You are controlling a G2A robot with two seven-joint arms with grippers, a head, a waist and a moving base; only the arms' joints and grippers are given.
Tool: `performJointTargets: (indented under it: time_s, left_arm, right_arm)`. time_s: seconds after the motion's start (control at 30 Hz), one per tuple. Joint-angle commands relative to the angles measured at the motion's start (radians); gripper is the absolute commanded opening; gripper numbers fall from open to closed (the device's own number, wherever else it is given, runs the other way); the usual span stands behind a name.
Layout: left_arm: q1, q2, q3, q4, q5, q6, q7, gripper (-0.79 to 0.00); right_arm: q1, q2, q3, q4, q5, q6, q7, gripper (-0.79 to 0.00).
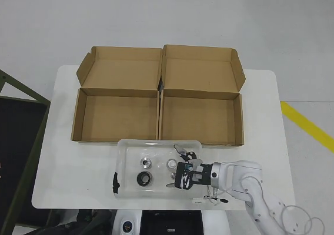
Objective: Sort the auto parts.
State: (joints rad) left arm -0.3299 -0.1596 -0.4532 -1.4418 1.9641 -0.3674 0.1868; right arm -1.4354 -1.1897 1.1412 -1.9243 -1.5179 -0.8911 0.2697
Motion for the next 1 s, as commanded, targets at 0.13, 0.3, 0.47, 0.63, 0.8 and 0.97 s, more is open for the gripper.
performJointTargets:
  time_s: [0.13, 0.3, 0.47, 0.63, 0.8, 0.97]
  left_arm:
    - [0.000, 0.000, 0.000, 0.000, 0.000, 0.000, 0.000, 0.000]
    - [0.000, 0.000, 0.000, 0.000, 0.000, 0.000, 0.000, 0.000]
    - [0.000, 0.000, 0.000, 0.000, 0.000, 0.000, 0.000, 0.000]
    - [0.000, 0.000, 0.000, 0.000, 0.000, 0.000, 0.000, 0.000]
    - [0.000, 0.000, 0.000, 0.000, 0.000, 0.000, 0.000, 0.000]
    - [0.000, 0.000, 0.000, 0.000, 0.000, 0.000, 0.000, 0.000]
  right_arm:
    - [0.013, 0.003, -0.014, 0.019, 0.004, 0.013, 0.003, -0.163]
    - [0.025, 0.005, -0.024, 0.033, 0.000, 0.025, 0.014, -0.268]
    - [0.032, 0.009, -0.031, 0.039, -0.007, 0.037, 0.025, -0.409]
    - [0.041, 0.011, -0.038, 0.052, -0.007, 0.043, 0.021, -0.686]
    - [0.044, 0.015, -0.039, 0.053, 0.015, 0.042, 0.005, -0.785]
    - [0.043, 0.020, -0.024, 0.033, 0.053, 0.037, -0.022, -0.785]
